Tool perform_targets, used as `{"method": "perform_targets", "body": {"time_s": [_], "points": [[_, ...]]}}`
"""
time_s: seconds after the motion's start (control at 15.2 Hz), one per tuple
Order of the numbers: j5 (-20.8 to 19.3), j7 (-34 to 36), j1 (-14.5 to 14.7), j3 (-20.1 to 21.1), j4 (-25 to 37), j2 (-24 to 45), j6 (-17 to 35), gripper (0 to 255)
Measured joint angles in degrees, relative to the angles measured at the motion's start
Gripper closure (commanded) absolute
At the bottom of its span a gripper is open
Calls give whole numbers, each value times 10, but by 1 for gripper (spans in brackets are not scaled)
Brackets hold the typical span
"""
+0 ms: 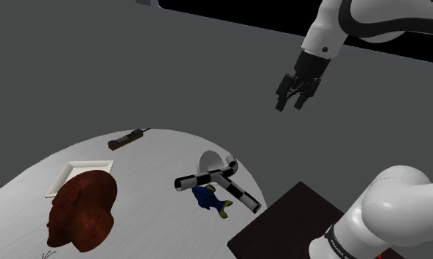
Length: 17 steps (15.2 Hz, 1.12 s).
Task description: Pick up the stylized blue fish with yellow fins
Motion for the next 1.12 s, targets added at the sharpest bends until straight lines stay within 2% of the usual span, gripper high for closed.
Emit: {"method": "perform_targets", "body": {"time_s": [0.13,0.46,0.92,1.12], "points": [[1,-3,2,1,-5,4,8,0],[14,-28,23,11,-72,20,87,0],[39,-69,59,33,-153,94,235,0],[49,-88,75,41,-169,140,295,0]]}}
